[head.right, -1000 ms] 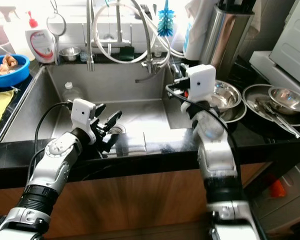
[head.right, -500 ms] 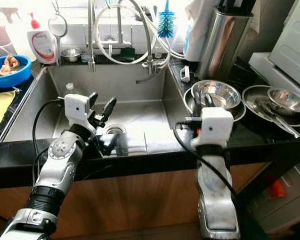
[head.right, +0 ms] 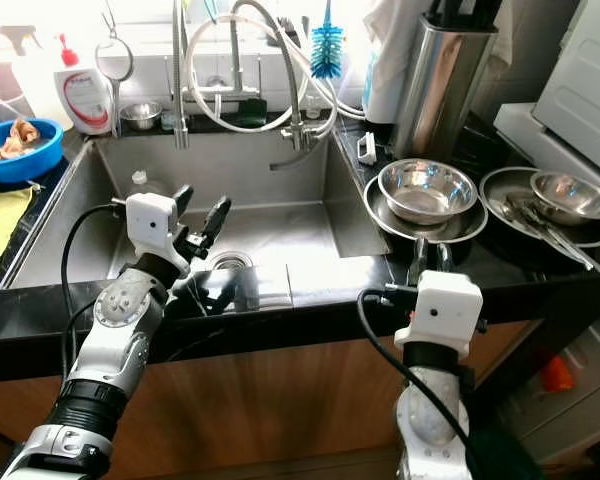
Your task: Kitchen organization
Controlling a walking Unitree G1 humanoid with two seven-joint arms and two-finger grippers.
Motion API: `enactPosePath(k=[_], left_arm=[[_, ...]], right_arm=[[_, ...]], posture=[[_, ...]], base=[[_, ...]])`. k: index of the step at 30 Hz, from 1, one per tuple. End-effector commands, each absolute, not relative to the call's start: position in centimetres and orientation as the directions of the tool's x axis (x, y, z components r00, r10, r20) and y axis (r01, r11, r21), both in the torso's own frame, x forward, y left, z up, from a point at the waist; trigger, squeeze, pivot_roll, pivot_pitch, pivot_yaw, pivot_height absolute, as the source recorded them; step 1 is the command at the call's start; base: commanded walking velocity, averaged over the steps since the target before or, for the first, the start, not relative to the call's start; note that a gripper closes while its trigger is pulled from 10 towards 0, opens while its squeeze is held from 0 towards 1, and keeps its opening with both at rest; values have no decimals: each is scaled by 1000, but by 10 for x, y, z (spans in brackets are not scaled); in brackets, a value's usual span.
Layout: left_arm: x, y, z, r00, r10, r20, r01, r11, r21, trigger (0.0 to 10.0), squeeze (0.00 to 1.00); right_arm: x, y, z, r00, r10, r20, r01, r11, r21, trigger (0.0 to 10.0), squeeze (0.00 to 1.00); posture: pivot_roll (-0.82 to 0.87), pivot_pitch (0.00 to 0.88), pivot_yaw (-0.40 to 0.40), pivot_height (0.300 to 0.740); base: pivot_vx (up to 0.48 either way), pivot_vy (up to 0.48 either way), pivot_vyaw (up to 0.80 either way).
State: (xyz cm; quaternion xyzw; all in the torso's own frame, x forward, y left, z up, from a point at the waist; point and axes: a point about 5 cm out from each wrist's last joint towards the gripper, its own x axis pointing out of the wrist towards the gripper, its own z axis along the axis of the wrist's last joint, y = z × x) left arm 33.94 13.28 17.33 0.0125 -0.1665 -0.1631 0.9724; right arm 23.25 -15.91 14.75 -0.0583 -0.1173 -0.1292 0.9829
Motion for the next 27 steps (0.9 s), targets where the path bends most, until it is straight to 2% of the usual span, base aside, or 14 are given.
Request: enactPosePath(k=[1, 10, 16, 27], left_arm=[[340, 138, 177, 891, -304, 337, 294, 952, 83, 10000, 0], [346, 132, 176, 895, -301, 330, 297, 953, 63, 10000, 0], [344, 113, 168, 887, -347, 304, 349, 936, 51, 10000, 0], [349, 131, 167, 917, -266, 298, 253, 964, 83, 10000, 0]], right_arm=[[231, -153, 156, 928, -233, 289, 263, 962, -71, 10000, 0], [235, -142, 155, 934, -228, 276, 257, 964, -73, 10000, 0], [237, -163, 161, 918, -262, 297, 304, 947, -102, 10000, 0], [240, -180, 171, 914, -267, 306, 318, 939, -133, 10000, 0]], posture=[[7, 0, 20, 740], [-38, 0, 30, 740], [-60, 0, 26, 740], [-62, 0, -39, 740]], base=[[0, 0, 0], [0, 0, 0], [0, 0, 739], [0, 0, 553]])
